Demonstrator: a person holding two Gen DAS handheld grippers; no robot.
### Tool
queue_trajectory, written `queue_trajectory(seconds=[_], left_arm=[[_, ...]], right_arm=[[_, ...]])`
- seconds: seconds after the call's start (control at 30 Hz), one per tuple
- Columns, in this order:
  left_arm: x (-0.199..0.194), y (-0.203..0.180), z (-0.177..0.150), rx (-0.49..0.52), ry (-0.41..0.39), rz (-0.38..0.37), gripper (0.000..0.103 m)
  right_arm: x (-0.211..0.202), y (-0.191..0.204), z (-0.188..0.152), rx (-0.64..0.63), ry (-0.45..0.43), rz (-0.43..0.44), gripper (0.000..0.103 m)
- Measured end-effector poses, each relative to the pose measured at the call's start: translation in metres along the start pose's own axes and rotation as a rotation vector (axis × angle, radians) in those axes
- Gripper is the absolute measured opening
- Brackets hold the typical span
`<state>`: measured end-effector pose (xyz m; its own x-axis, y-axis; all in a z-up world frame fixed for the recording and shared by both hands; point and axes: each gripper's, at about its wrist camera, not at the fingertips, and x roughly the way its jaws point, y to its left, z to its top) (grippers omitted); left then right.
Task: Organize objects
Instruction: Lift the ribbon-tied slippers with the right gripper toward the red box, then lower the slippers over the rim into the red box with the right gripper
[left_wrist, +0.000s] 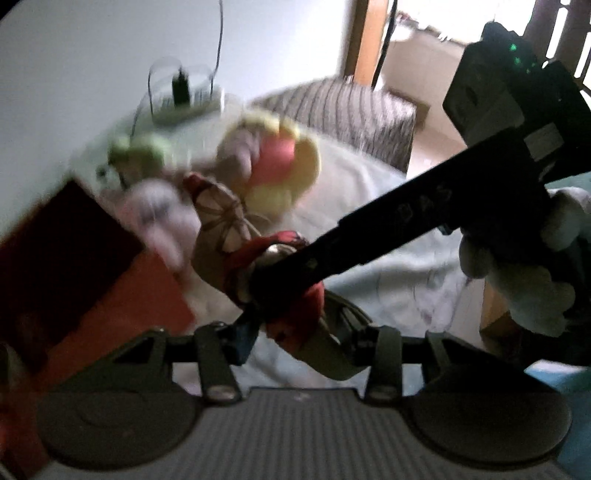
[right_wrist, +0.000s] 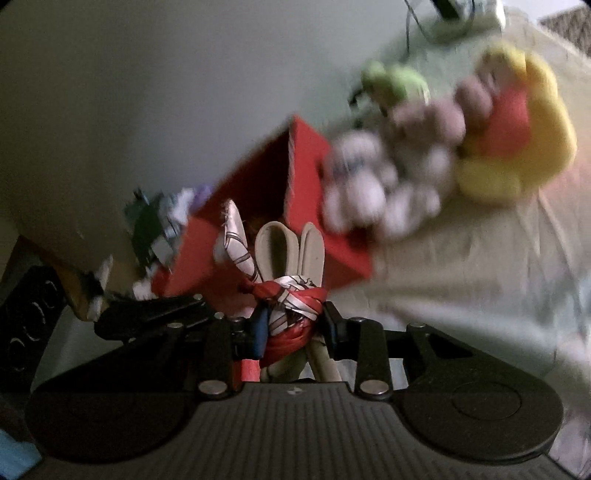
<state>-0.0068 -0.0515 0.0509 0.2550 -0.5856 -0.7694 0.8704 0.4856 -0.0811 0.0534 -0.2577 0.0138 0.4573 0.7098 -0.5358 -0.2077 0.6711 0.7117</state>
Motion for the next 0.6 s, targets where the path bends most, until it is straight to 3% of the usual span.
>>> queue_trajectory(seconds=[0.17,0.3,0.47,0.6], left_arm=[[-0.028,0.029,0.03,0.021,-0.117,0.044,0.044],[-0.047,0.067,0.042,0.001,-0.162,0.094,0.048],[-0.045,0.129,0.042,-0.088,-0.129,0.12,0.048],[-0.028,0.168,0.027,-0.167,-0.067,0.126,0.048]], right_arm=[[-0.001,0.024,0.037,-0.041,-0.109,0.039,0.032],[0.029,0.05,0.072,-0.081,-0.14,0.063,0.032],[0.088,0.067,0.102,-0.081,-0.088,0.031,0.032],[0.14,0.07,0.11,-0.079,-0.024,-0.048,0.029]])
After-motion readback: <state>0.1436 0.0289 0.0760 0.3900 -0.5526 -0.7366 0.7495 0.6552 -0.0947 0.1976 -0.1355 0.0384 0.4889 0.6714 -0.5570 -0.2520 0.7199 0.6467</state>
